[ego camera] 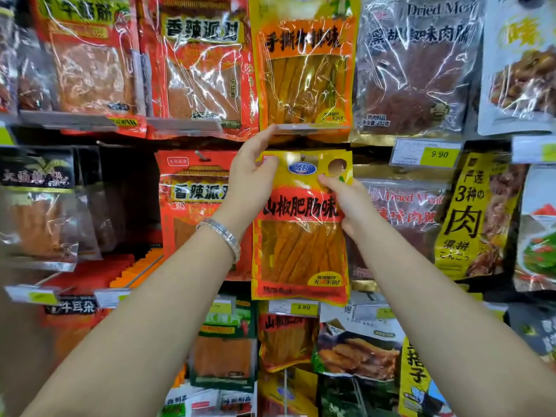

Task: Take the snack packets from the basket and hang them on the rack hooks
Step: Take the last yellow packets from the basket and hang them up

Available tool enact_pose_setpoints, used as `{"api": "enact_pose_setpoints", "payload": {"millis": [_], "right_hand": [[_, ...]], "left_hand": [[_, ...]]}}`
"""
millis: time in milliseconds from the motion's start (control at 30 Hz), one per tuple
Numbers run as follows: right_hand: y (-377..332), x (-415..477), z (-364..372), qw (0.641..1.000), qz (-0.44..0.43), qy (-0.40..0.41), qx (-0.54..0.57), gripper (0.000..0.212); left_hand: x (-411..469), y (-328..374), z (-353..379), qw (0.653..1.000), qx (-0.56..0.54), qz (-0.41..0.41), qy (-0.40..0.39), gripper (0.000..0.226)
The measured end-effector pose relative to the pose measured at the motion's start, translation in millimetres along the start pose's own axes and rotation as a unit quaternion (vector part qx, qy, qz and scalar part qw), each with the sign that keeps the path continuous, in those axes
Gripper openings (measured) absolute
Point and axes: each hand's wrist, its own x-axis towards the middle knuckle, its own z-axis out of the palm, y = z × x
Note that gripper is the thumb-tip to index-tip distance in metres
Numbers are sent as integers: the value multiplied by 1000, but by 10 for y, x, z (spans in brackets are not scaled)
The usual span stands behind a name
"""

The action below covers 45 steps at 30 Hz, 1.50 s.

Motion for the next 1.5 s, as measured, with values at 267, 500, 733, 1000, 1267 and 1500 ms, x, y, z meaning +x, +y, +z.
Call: {"api": "enact_pose_setpoints", "payload": {"millis": [267, 500, 733, 1000, 1267, 1500], "right_hand": [[165, -9, -30, 974, -138, 89, -155, 25], [565, -273, -332, 934, -176, 60, -305, 56], [630, -229, -345, 924, -174, 61, -336, 49], [843, -237, -316, 936, -108, 117, -314, 69], [902, -813, -17, 853, -251, 227, -398, 30], [1788, -1938, 58, 940, 28, 14, -339, 23]], "left_hand": [[-328, -434, -46, 987, 151, 8, -50, 63], [-937, -995, -175, 969, 170, -100, -151, 99], [-789, -1094, -185, 960, 236, -77, -126, 99], [-824, -1153, -172, 960, 235, -69, -134, 95], [-1067, -1078, -369, 962, 252, -44, -98, 47], [-2453, -1141, -846, 949, 229, -190, -108, 21]]}}
